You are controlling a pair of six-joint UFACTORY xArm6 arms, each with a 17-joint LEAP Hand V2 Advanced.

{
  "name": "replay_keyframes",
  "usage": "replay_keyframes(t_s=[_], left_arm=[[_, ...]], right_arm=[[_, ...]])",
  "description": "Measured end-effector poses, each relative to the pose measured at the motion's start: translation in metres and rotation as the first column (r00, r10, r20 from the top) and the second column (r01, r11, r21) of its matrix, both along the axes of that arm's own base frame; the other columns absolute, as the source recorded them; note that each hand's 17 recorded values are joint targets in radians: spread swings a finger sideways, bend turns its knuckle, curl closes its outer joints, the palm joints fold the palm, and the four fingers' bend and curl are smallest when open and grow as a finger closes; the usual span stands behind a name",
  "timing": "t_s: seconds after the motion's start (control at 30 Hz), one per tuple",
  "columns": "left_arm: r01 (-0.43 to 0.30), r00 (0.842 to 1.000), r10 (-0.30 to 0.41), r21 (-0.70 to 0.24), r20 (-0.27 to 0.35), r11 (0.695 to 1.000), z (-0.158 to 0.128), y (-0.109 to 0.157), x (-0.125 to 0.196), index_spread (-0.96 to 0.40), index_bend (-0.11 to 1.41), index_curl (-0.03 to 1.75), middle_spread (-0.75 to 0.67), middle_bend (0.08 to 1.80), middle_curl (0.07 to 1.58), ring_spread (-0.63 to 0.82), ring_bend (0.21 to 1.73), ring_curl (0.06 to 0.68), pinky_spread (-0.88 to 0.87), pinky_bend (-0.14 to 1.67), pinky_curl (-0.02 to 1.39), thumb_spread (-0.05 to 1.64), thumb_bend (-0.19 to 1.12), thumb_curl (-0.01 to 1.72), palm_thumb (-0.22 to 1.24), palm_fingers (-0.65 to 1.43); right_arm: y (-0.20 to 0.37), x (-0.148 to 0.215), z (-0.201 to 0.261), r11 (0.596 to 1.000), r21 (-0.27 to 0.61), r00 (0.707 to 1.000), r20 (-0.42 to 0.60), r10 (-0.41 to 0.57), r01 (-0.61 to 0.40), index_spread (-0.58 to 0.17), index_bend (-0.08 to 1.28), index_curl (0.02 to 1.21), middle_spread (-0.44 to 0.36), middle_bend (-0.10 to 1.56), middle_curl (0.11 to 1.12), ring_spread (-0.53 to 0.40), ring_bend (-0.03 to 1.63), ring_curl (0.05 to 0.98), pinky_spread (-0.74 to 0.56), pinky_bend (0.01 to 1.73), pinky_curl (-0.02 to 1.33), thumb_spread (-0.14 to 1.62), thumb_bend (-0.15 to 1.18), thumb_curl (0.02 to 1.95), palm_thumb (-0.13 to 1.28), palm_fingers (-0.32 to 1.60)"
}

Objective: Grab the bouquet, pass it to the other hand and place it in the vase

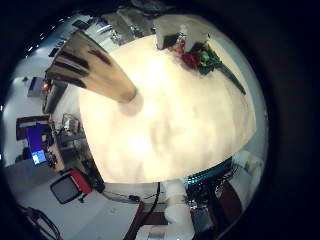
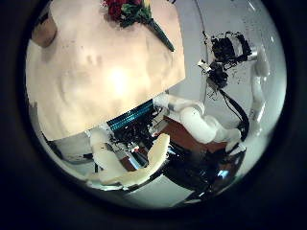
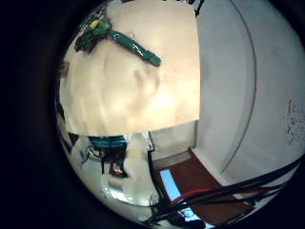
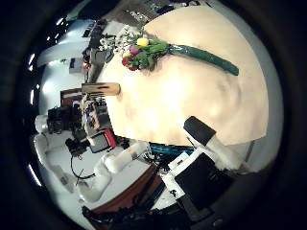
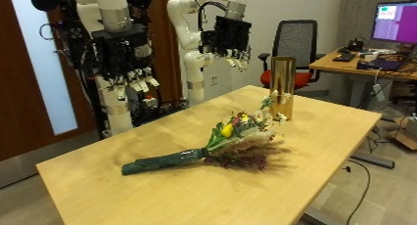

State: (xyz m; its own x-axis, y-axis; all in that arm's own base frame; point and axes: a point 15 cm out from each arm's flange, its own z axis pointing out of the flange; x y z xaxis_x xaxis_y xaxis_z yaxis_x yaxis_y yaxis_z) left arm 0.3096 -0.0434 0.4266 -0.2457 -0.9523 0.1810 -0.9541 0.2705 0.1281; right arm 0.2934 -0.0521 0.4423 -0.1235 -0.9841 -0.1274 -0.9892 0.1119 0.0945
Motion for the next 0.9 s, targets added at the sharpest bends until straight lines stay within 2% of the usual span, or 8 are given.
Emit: replay_keyframes(t_s=[0.27, 0.47, 0.6, 0.7, 0.73, 0.8, 0.9], left_arm=[[-0.004, 1.0, 0.004, 0.002, -0.019, 1.0, -0.008, 0.002, -0.005, 0.21, 0.17, 0.33, 0.51, 0.18, 0.27, 0.63, 0.48, 0.213, 0.59, 0.25, 0.32, 0.79, -0.04, 0.33, 0.26, 0.01], [0.014, 1.0, -0.014, 0.001, -0.011, 1.0, -0.009, -0.005, -0.001, 0.21, 0.17, 0.33, 0.51, 0.19, 0.27, 0.63, 0.48, 0.213, 0.59, 0.25, 0.32, 0.79, -0.04, 0.33, 0.26, 0.01], [0.018, 1.0, -0.018, -0.006, -0.015, 1.0, -0.008, -0.006, -0.003, 0.21, 0.17, 0.33, 0.51, 0.19, 0.27, 0.63, 0.48, 0.212, 0.59, 0.25, 0.32, 0.79, -0.04, 0.33, 0.26, 0.02], [0.023, 1.0, -0.023, -0.009, -0.017, 1.0, -0.009, -0.008, -0.003, 0.21, 0.17, 0.33, 0.51, 0.19, 0.27, 0.63, 0.48, 0.212, 0.58, 0.25, 0.32, 0.79, -0.04, 0.33, 0.26, 0.02], [0.023, 1.0, -0.023, -0.009, -0.016, 1.0, -0.008, -0.008, -0.004, 0.21, 0.17, 0.33, 0.51, 0.19, 0.27, 0.63, 0.48, 0.213, 0.59, 0.25, 0.32, 0.79, -0.04, 0.33, 0.26, 0.02], [0.023, 1.0, -0.023, -0.012, -0.017, 1.0, -0.008, -0.008, -0.003, 0.21, 0.17, 0.33, 0.51, 0.19, 0.27, 0.62, 0.48, 0.213, 0.59, 0.25, 0.32, 0.79, -0.04, 0.33, 0.26, 0.02], [0.018, 1.0, -0.018, -0.014, -0.018, 1.0, -0.008, -0.007, -0.003, 0.21, 0.17, 0.33, 0.51, 0.19, 0.27, 0.62, 0.48, 0.214, 0.58, 0.25, 0.32, 0.79, -0.03, 0.33, 0.27, 0.02]], right_arm=[[-0.002, 0.005, -0.003, 1.0, 0.001, 1.0, -0.005, 0.0, 0.0, -0.317, 0.16, 0.29, 0.055, 0.19, 0.31, 0.179, 0.31, 0.238, 0.37, 0.32, 0.29, 0.97, -0.03, 0.4, 0.75, 0.2], [-0.004, 0.012, -0.009, 1.0, 0.001, 1.0, -0.013, -0.002, 0.002, -0.32, 0.17, 0.3, 0.05, 0.19, 0.31, 0.18, 0.32, 0.24, 0.36, 0.31, 0.3, 0.97, -0.03, 0.4, 0.75, 0.22], [-0.007, 0.02, -0.019, 1.0, 0.012, 0.999, -0.041, -0.007, 0.008, -0.298, 0.15, 0.29, 0.057, 0.19, 0.31, 0.182, 0.34, 0.244, 0.36, 0.33, 0.3, 0.97, -0.03, 0.39, 0.75, 0.22], [-0.011, 0.024, -0.025, 1.0, 0.017, 0.998, -0.056, -0.016, 0.016, -0.332, 0.19, 0.29, 0.036, 0.2, 0.32, 0.182, 0.33, 0.239, 0.36, 0.31, 0.3, 0.97, -0.03, 0.39, 0.74, 0.25], [-0.013, 0.027, -0.028, 1.0, 0.019, 0.998, -0.06, -0.02, 0.021, -0.32, 0.18, 0.31, 0.043, 0.19, 0.32, 0.173, 0.32, 0.236, 0.36, 0.3, 0.29, 0.98, -0.03, 0.39, 0.73, 0.25], [-0.018, 0.034, -0.037, 0.999, 0.019, 0.998, -0.062, -0.03, 0.031, -0.206, 0.11, 0.27, 0.091, 0.23, 0.33, 0.169, 0.36, 0.247, 0.36, 0.33, 0.3, 0.98, -0.03, 0.38, 0.72, 0.22], [-0.023, 0.044, -0.051, 0.999, 0.023, 0.996, -0.076, -0.039, 0.041, -0.232, 0.18, 0.28, 0.06, 0.18, 0.32, 0.161, 0.37, 0.244, 0.35, 0.33, 0.3, 0.98, -0.03, 0.38, 0.72, 0.24]])
